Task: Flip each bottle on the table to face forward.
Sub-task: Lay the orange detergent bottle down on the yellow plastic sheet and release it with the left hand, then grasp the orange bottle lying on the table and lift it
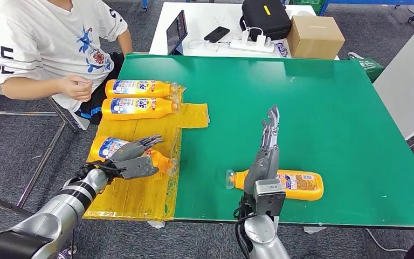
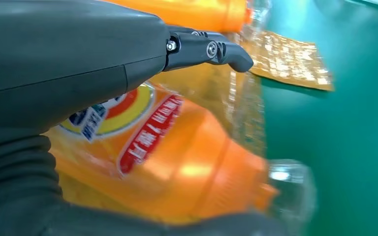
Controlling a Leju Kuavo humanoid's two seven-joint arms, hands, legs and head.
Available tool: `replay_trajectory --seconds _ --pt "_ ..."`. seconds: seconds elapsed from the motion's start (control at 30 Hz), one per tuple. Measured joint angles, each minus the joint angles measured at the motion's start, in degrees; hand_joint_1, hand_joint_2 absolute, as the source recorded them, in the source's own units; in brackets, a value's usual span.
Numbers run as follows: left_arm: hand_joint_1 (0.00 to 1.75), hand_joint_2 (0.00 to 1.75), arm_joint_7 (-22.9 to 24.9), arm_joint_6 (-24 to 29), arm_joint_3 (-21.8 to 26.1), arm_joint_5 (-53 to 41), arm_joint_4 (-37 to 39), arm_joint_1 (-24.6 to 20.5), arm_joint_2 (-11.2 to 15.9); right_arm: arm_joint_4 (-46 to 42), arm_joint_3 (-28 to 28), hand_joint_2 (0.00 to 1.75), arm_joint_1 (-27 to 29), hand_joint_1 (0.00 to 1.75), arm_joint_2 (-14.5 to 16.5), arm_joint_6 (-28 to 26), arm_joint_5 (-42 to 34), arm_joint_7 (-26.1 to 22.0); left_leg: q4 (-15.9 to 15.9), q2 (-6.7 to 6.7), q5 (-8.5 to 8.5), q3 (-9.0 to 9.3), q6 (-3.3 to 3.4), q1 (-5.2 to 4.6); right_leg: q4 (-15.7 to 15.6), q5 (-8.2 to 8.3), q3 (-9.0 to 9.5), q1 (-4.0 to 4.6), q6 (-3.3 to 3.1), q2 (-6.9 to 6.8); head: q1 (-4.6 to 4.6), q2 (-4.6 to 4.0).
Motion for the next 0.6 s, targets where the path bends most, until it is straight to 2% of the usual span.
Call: replay_trajectory --seconds 0.07,0.1,0.2,0.23,0.3,0.4,0.43,0.53,0.6 --pt "0.0 0.0 -1.78 -3.67 0.55 4.02 -0.02 0.16 0.05 0.24 -0.01 0.0 -0.13 0.0 0.01 0.15 -0.06 0.0 0.0 0.0 0.0 0.03 0.0 0.0 0.0 0.0 0.03 0.0 0.0 0.0 -0.01 0.0" --pt "0.0 0.44 -2.79 -5.41 1.1 6.52 -0.11 0.41 0.05 0.38 -0.02 0.0 -0.2 0.0 0.04 0.25 -0.08 0.0 0.0 0.0 0.0 0.05 0.0 0.0 0.0 0.0 0.04 0.0 0.0 0.0 -0.01 0.0" --pt "0.0 1.75 -5.16 -6.46 4.37 15.89 -1.57 2.36 -0.44 1.0 -0.06 1.31 -0.3 0.0 0.27 0.73 0.07 0.02 0.0 0.02 0.0 0.07 0.0 0.0 -0.01 0.0 0.01 0.0 0.0 0.01 -0.01 0.0" --pt "0.0 1.75 -5.49 -4.46 5.97 19.26 -2.8 3.43 -0.94 1.34 -0.07 1.75 -0.32 0.0 0.35 1.0 0.64 0.32 0.0 0.03 0.0 0.07 0.0 0.0 -0.01 0.0 -0.01 0.0 0.0 0.01 -0.01 0.0" --pt "0.0 1.75 -5.75 4.58 9.71 25.54 -7.13 5.92 -2.56 2.49 -0.01 1.75 -0.54 0.0 0.43 1.86 3.52 1.95 0.0 0.05 0.01 0.03 0.0 0.0 -0.01 0.0 -0.05 0.0 0.0 0.01 0.0 0.0" --pt "0.0 1.75 -6.08 25.64 15.14 30.74 -16.14 8.36 -5.2 5.2 0.11 1.75 -1.12 0.0 0.35 3.5 10.08 5.46 0.0 0.06 0.0 -0.04 0.0 0.0 -0.01 0.01 -0.09 0.0 0.0 0.02 0.02 0.0" --pt "0.0 1.75 -6.13 30.76 16.3 31.08 -18.96 8.94 -5.76 6.01 0.12 1.75 -1.31 0.0 0.25 3.87 11.92 6.57 0.0 0.06 0.0 -0.04 0.0 -0.01 -0.01 0.0 -0.09 0.0 0.0 0.02 0.01 0.0" --pt "0.0 1.75 -6.19 39.31 17.69 32.64 -27.72 11.65 -6.45 7.81 0.08 1.75 -2.01 0.0 -1.04 4.96 18.08 11.69 0.0 0.05 -0.01 -0.05 0.0 -0.01 -0.02 -0.01 -0.12 0.0 0.01 0.02 -0.01 0.0" --pt "0.0 1.75 -6.19 41.06 17.54 34.66 -33.36 14.01 -6.6 8.57 -0.04 1.75 -2.43 0.0 -2.97 6.69 23.14 16.83 0.0 0.0 -0.02 -0.06 0.0 -0.01 -0.04 -0.03 -0.12 -0.01 0.01 0.01 -0.01 0.0"
